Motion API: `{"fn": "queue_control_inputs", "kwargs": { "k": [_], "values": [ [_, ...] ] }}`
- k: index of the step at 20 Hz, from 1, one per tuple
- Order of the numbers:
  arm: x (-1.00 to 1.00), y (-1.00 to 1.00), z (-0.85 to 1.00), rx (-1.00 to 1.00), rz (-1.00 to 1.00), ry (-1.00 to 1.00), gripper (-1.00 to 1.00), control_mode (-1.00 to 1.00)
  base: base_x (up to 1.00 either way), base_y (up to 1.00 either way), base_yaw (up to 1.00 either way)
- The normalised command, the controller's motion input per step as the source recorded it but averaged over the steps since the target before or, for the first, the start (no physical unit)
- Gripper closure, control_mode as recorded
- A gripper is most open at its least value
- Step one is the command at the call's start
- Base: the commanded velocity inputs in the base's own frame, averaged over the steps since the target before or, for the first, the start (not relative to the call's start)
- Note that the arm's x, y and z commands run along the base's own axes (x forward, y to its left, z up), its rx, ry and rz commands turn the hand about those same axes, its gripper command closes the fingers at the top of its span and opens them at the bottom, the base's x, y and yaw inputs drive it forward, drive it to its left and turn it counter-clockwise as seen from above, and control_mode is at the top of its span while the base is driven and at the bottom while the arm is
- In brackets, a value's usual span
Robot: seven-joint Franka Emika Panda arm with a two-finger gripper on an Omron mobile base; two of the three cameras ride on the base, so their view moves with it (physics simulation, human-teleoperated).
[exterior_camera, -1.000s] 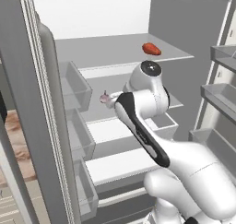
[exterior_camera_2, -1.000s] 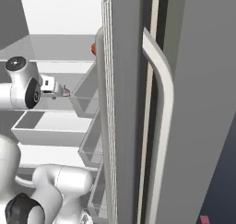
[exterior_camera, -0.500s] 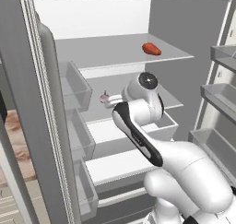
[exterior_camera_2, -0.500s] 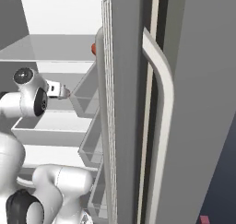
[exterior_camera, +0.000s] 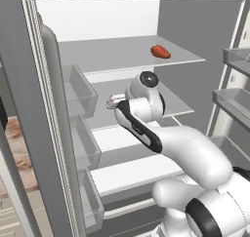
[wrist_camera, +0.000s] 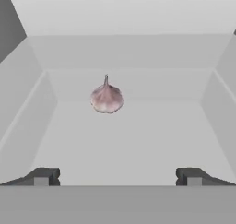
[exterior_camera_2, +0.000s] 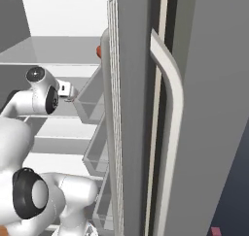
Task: Retrieve the bottle and the shaker from the cabinet and place them next to the mixing bowl on the counter. Then add garlic from the fridge to the mixing bowl.
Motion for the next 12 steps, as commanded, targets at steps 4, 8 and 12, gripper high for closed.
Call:
{"fn": "queue_control_inputs", "kwargs": {
  "k": [4, 8, 12],
  "values": [
    [0.18, 0.1, -0.23, 0.0, 0.0, 0.02, -1.0, -1.0, 0.0, 0.0, 0.0],
    [0.0, 0.25, -0.07, 0.0, 0.06, 0.09, -1.0, -1.0, 0.0, 0.0, 0.0],
    [0.0, 0.04, 0.0, 0.0, 0.1, 0.17, -1.0, -1.0, 0.0, 0.0, 0.0]
  ]
}}
